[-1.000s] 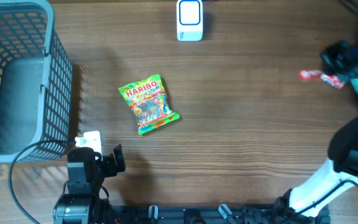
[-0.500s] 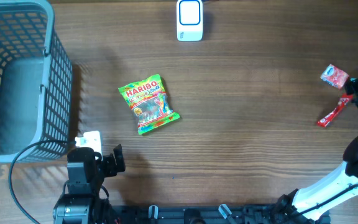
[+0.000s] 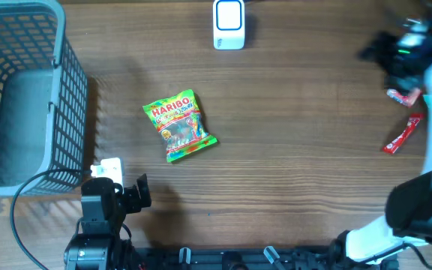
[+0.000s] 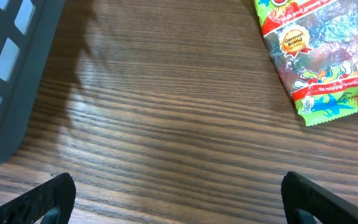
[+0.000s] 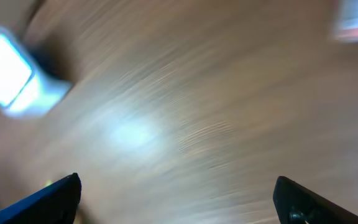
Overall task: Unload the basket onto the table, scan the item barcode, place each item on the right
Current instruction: 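Reach the right gripper to the Haribo bag and grasp it, then lift the Haribo bag and move it toward the scanner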
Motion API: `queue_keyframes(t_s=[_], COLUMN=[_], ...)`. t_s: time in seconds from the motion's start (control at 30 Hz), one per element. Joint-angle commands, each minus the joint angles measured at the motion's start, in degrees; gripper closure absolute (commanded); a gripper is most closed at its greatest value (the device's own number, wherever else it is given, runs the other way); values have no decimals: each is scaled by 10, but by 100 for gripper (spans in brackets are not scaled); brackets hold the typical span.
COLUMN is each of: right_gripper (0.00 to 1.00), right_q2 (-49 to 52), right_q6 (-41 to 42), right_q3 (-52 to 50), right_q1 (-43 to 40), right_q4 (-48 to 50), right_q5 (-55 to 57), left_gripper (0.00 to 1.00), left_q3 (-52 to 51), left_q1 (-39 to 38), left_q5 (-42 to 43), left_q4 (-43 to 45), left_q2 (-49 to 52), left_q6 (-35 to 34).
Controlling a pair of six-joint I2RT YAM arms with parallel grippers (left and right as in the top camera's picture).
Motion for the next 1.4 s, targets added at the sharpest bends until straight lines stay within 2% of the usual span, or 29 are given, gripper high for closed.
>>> queue_keyframes(t_s=[0.0,0.13,0.2,0.33,0.5,0.8,0.87,0.97,1.07,1.2,1.37], right_gripper=[0,1,0,0,0,2,14,52,84,95,96], right_q2=[4,13,44,130,210,300,310,306,287,243,218], right_q6=[-152,-159,-137,-127,-113,-84,-64,-47,-21,-19,21], right_q3=[4,-18,-19,-19,-19,-19,-19,-5,47,102,104], right_q1=[128,271,358,467,518,538,537,536,527,490,410], right_q4=[15,84,108,161,214,257,253,236,162,68,-33], right_q5=[-87,-76,20,86,92,112,133,134,95,-41,-156], left_gripper=[0,0,0,0,0,0,0,0,0,0,0], left_q3=[-2,-2,-2,-2,-2,-2,-2,-2,-2,-2,-2], left_q1=[3,3,3,3,3,3,3,3,3,3,3], left_q5=[-5,-5,-5,-5,-5,-5,-5,-5,-5,-5,-5], left_q4=[2,2,2,2,2,2,2,2,2,2,2], left_q2=[-1,-1,-1,-1,-1,-1,-1,-1,-1,-1,-1], left_q6=[7,7,7,7,7,7,7,7,7,7,7])
